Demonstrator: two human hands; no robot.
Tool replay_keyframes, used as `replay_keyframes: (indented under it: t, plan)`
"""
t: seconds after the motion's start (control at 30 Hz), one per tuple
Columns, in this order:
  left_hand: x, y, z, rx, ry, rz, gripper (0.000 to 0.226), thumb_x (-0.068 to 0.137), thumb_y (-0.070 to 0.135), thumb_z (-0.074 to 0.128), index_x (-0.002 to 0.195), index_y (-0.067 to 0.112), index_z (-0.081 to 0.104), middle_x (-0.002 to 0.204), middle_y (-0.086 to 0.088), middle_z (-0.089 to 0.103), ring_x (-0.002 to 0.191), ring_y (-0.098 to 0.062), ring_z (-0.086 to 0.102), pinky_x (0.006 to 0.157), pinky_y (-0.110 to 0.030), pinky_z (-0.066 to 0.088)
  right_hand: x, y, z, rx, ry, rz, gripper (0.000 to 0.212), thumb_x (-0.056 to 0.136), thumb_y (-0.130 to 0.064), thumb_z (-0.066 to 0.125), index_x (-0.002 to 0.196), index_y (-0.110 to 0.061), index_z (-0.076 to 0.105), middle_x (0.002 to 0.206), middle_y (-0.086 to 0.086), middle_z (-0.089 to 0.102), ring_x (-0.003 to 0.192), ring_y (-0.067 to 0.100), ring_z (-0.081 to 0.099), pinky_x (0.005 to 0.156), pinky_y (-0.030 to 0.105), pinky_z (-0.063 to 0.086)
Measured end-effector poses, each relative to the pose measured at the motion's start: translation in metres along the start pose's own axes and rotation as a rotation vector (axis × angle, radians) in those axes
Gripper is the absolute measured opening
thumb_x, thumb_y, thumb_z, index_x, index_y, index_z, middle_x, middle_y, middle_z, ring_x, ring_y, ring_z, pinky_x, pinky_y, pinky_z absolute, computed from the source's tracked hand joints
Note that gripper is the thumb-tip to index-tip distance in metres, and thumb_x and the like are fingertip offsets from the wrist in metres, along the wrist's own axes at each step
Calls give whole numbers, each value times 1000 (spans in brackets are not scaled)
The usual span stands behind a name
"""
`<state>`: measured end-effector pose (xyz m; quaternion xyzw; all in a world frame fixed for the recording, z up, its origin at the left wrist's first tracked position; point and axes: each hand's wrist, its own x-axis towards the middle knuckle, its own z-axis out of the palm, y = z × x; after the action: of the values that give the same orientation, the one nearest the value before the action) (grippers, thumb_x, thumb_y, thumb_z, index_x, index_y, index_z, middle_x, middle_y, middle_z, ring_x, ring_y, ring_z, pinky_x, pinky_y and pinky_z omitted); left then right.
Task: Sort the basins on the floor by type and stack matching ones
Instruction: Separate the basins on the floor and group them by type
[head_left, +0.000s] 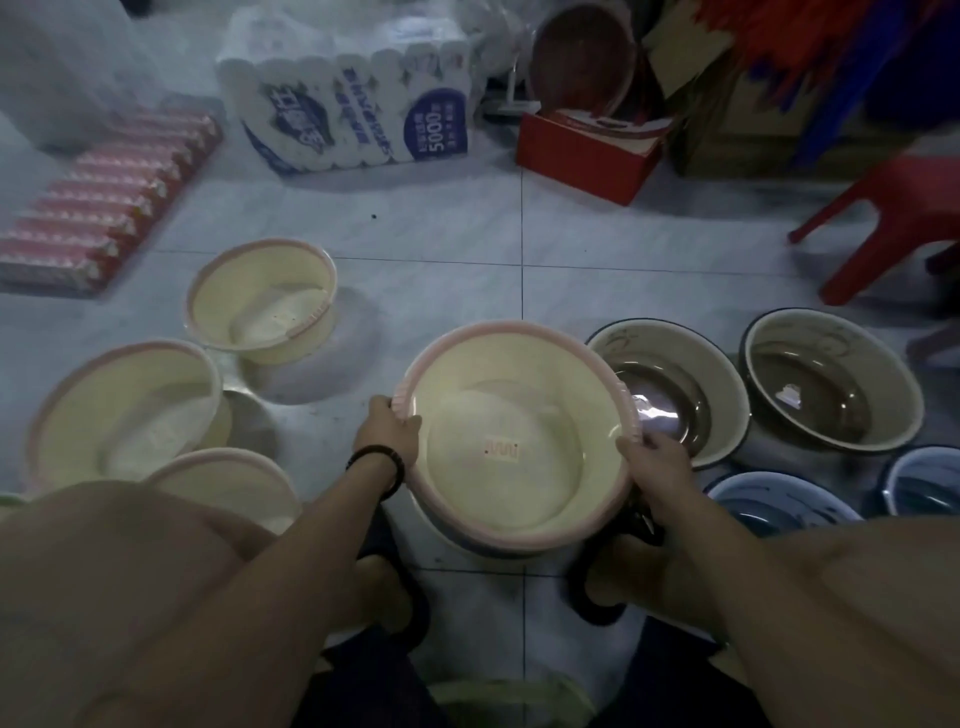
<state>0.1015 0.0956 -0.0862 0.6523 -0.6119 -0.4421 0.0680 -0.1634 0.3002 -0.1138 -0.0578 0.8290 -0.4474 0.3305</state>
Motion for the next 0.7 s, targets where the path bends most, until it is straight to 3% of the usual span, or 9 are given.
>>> replay_keyframes:
  t: [0.07,0.13,0.2,0.27,0.37,0.43,0.57,0.63,0.7]
  plan:
    - [2,-11,3,-28,-58,-52,23,96,25,57,117,18,54,109,-7,63,83,-25,60,62,-34,53,2,11,5,-33,0,44,15,96,-12,66,107,-9,76,95,10,73,84,26,65,63,29,48]
    - [8,-23,9,-95,-124,-137,27,93,17,56,120,18,60,113,-11,66,88,-31,66,63,-43,63,2,14,6,-108,-23,45,15,98,-14,62,105,-11,75,97,11,72,85,26,63,61,28,45]
    - [12,-30,15,-100,-169,-190,32,93,13,57,124,21,57,118,-10,63,95,-34,65,68,-50,64,9,19,10,-130,-65,60,18,98,-17,61,107,-13,75,99,9,73,89,26,65,68,32,50]
    - [10,-32,18,-37,-183,-197,30,95,16,58,122,25,49,119,-6,58,100,-33,61,70,-45,62,49,52,14,-111,-60,103,26,91,-23,62,111,-17,78,103,5,77,95,27,70,82,40,61]
    - [15,-36,25,20,-249,-241,23,100,19,53,119,27,44,111,-9,57,94,-32,58,70,-41,57,96,96,25,-83,-102,168,37,80,-30,57,109,-35,79,97,-2,81,94,31,75,88,59,64]
    - [21,-39,30,-7,-255,-283,20,101,17,52,120,20,48,104,-11,59,86,-33,63,73,-48,62,81,87,30,-81,-151,224,35,76,-25,59,102,-34,79,96,0,81,95,33,74,90,61,63]
    - [33,-41,35,193,-237,-144,17,99,11,54,116,11,54,113,-19,66,97,-40,68,78,-50,62,34,41,35,-157,-133,238,30,79,-24,68,108,-23,73,99,1,74,102,34,69,98,54,59]
    - [37,-47,39,312,-258,-94,29,98,9,54,127,9,54,124,-17,65,111,-39,65,88,-44,58,26,33,37,-152,-133,289,33,87,-23,70,118,-27,62,105,2,67,108,34,65,90,54,60]
    - [39,-52,42,332,-276,-73,34,98,7,56,131,10,52,125,-14,64,105,-37,65,81,-37,57,23,32,40,-86,-146,400,42,89,-23,69,126,-32,52,119,8,61,110,39,62,80,55,61]
